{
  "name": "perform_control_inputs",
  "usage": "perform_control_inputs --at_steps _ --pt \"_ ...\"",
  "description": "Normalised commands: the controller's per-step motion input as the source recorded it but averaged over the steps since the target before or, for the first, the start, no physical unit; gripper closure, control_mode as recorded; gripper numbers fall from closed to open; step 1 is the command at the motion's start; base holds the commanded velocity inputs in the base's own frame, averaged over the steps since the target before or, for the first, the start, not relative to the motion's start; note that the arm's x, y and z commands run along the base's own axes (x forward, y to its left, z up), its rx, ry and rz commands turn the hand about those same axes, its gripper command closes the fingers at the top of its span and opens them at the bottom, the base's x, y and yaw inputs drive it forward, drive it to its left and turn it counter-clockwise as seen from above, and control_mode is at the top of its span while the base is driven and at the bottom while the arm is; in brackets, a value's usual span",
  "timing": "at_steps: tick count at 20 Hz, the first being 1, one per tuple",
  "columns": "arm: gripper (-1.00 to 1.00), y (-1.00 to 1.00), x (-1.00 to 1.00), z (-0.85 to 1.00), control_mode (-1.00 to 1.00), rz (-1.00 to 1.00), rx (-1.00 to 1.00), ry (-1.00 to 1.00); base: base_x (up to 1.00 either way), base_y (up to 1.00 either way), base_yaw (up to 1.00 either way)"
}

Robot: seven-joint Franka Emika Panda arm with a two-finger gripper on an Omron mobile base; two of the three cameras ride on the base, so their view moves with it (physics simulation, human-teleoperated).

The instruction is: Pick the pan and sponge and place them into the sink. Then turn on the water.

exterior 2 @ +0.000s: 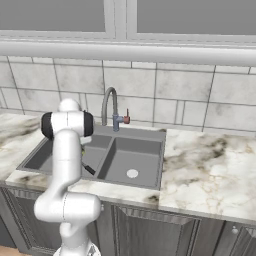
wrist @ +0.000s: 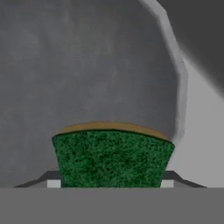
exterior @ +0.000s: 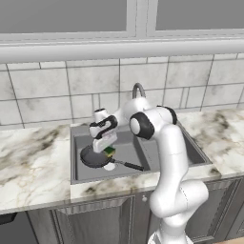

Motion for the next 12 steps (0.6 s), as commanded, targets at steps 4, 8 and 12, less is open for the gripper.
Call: perform_control_inputs --at_steps 4,8,12 --pt "-1.00 -0.03 -0.23 0.50 -1.00 0.00 0.04 -0.03 0.00 0.00 0.00" --pt "-1.00 -0.05 -0.14 0.59 -1.00 0.01 0.04 -0.01 0.00 0.00 0.00" --pt "-1.00 -0.15 -0.07 0.63 -1.00 0.02 0.08 0.00 0.00 0.00 0.00"
